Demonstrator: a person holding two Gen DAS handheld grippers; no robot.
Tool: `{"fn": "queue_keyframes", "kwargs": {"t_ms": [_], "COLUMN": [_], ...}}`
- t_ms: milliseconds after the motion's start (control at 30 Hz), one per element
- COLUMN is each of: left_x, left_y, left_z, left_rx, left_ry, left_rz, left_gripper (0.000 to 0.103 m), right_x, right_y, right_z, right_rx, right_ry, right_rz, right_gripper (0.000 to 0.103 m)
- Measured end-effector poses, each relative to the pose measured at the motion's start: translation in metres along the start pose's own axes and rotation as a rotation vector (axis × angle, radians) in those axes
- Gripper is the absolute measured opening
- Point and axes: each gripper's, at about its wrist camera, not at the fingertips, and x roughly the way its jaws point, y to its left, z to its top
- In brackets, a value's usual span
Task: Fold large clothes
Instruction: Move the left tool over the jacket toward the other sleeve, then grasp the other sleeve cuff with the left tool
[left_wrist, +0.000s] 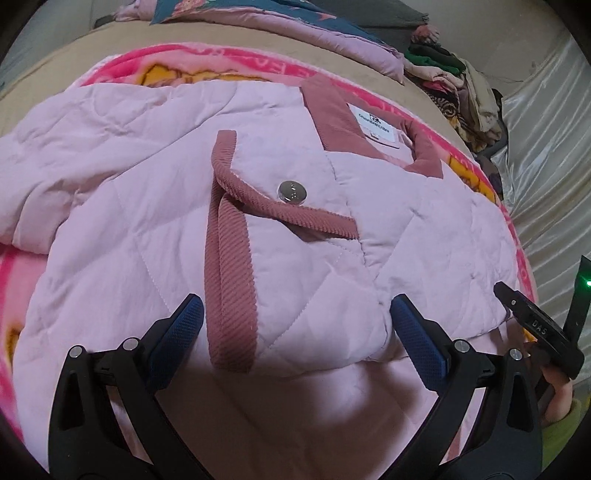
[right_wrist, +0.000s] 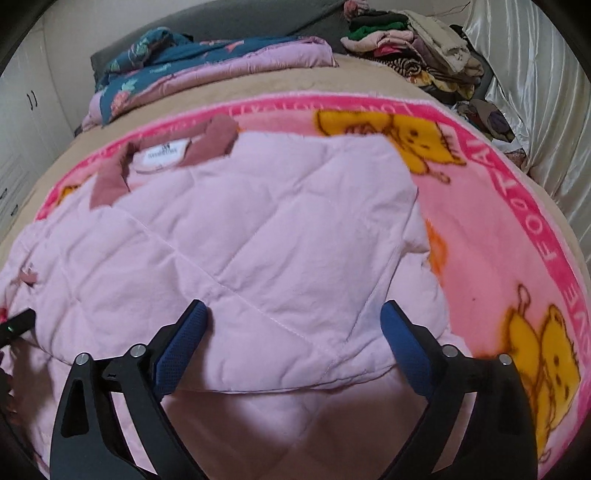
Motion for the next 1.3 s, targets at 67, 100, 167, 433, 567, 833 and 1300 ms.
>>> {"fn": "queue_keyframes", "kwargs": {"t_ms": [67, 100, 167, 433, 567, 833, 1300], "left_x": [0.0, -0.001, -0.003, -0.027, -0.039, -0.065, -0.1], "left_y": [-0.002, -0.002, -0.002, 0.014, 0.028, 0.059, 0.129], "left_z": [-0.001, -0.001, 0.001, 0.008, 0.011, 0.019, 0.027], "left_rx": [0.013, 0.016, 0.009, -0.047, -0.078, -0.125, -0.27], "left_ry": [-0.006, -0.007, -0.003, -0.028, -0.046, -0.113, -0.197], "left_rz": [0.008, 0.008, 0.004, -0.001, 0.002, 0.093, 0.157], "left_gripper": [0.095, 0.095, 0.095, 0.095, 0.095, 0.095, 0.095], "right_x": [0.007, 0.006, 0.0, -0.042, -0.057, -0.076, -0.099], "right_y": [-0.001, -0.001, -0.001, 0.013, 0.025, 0.048, 0.138], "right_z": [-0.002, -0.002, -0.003, -0.015, -0.021, -0.027, -0.018], "right_rx": [0.008, 0.012, 0.022, 0.057, 0.057, 0.068, -0.024], "right_ry": [0.019, 0.021, 0.006, -0.091, -0.118, -0.152, -0.187], "right_rz": [0.002, 0.003, 0.013, 0.114, 0.143, 0.193, 0.325], "right_gripper": [0.097, 0.097, 0.098, 0.098, 0.098, 0.098, 0.099]}}
